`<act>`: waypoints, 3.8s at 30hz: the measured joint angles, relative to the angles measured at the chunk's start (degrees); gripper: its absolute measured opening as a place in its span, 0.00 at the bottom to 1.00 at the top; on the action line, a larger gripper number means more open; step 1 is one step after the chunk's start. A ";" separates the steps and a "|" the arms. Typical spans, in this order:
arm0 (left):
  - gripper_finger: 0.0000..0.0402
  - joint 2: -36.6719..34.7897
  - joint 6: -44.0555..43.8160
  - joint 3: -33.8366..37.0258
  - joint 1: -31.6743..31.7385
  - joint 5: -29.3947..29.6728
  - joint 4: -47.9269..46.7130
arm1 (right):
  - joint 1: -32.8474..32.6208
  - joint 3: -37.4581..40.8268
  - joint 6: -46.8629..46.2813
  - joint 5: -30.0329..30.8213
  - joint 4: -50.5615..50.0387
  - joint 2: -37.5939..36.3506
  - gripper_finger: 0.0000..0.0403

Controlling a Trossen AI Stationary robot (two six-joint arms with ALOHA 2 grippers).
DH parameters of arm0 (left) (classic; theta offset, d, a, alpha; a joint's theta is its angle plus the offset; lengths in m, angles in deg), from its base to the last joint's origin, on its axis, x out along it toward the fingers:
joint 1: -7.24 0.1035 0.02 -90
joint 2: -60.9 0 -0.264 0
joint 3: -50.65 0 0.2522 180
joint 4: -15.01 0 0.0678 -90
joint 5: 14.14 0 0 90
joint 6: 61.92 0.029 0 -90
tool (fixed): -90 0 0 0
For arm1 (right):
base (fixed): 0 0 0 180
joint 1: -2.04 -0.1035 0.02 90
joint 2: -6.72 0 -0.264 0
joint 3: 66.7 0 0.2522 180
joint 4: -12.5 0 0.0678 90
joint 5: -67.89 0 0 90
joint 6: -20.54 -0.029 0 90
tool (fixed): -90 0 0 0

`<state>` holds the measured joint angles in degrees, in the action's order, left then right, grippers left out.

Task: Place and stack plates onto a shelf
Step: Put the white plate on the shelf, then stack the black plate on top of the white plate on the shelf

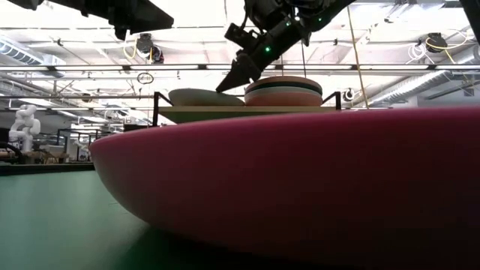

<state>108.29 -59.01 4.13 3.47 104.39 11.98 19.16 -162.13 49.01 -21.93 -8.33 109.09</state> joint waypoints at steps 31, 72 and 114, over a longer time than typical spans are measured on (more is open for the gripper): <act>0.23 19.96 -21.51 -16.74 -20.74 -21.76 -46.53 | -27.89 34.63 -3.82 0.21 22.01 -45.23 0.21; 0.23 30.73 -27.45 -1.92 -22.03 -46.67 -36.25 | -31.97 44.68 -5.31 7.52 30.37 -49.37 0.21; 0.02 21.21 5.63 -41.40 31.72 -35.71 -52.94 | -31.92 44.65 -3.74 12.09 29.62 -49.35 0.21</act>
<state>129.51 -53.37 -37.27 35.19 68.68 -40.95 -12.77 -117.47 45.27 -9.84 21.29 59.74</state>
